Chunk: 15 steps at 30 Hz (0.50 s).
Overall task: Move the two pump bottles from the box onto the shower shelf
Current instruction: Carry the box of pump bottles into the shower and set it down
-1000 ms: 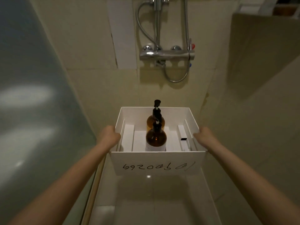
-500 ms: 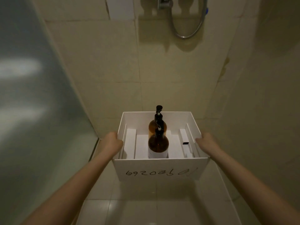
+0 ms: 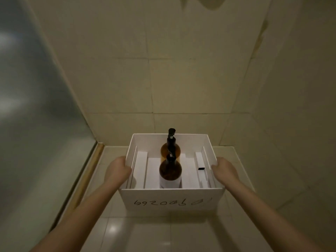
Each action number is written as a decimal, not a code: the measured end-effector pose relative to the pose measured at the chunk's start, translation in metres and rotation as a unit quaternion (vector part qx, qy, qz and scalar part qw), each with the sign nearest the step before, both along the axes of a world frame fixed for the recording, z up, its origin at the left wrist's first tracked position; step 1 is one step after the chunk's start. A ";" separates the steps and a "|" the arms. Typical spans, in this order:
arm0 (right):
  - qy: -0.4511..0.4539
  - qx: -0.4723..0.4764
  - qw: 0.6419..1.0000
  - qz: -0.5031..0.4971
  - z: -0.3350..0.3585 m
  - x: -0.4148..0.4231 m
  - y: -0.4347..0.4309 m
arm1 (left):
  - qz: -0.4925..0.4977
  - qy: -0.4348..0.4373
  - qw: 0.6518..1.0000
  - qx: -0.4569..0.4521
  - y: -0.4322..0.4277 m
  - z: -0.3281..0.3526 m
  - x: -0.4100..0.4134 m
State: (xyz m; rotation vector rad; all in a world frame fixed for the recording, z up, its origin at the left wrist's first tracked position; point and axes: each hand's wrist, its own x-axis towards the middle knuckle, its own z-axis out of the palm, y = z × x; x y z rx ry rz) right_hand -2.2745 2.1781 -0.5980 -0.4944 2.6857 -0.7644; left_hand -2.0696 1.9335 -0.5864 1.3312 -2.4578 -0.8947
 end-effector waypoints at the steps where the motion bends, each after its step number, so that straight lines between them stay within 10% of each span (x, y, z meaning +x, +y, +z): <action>1: -0.004 0.001 1.000 -0.005 -0.011 0.001 0.001 | -0.003 0.000 1.000 0.003 0.000 -0.012 0.000; 15: -0.034 0.016 0.999 -0.031 -0.140 0.022 0.017 | -0.015 -0.037 0.999 -0.006 0.015 -0.147 0.010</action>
